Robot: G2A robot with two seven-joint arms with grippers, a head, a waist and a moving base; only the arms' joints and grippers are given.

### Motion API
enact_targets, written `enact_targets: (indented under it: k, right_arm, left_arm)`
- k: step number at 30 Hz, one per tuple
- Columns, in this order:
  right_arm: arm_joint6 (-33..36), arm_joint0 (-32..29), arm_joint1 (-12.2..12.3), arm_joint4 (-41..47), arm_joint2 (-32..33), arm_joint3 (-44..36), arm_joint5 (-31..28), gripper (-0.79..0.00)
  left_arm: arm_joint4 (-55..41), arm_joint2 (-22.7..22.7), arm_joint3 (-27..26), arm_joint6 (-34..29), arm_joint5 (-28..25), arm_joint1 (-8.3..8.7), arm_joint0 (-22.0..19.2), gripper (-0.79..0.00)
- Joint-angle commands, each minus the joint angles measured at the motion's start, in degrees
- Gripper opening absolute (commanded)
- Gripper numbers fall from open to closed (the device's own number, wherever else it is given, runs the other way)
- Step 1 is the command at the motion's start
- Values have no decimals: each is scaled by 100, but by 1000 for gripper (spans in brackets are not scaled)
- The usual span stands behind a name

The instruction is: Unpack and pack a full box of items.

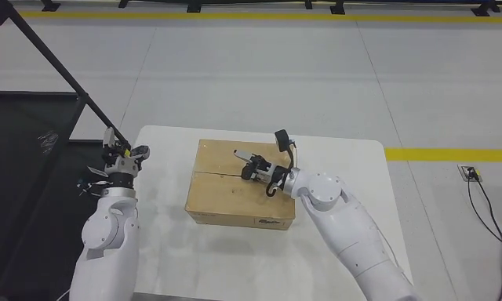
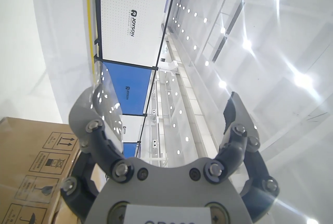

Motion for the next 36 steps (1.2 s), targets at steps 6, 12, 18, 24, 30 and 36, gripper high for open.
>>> enact_targets:
  k: [6,12,18,24,30,36]
  right_arm:
    - [11,-32,20,-1,40,-82,-27,0]
    - [1,-112,62,29,152,-236,-117,0]
    - [-32,-346,151,-6,361,-614,-184,0]
    - [-86,-701,262,-38,639,-1133,-219,0]
    - [-183,-1230,404,-51,1069,-1874,-261,0]
    - [-176,-1686,518,13,1417,-2385,-194,0]
  left_arm:
    - [302,56,-577,20,-209,10,257,0]
    - [743,151,-1236,109,-350,16,518,0]
    - [1083,272,-1693,144,-326,20,670,0]
    - [1493,458,-1890,146,-348,21,698,0]
    - [1849,748,-2043,126,-313,9,694,0]
    - [2198,1044,-2072,126,-170,-6,591,0]
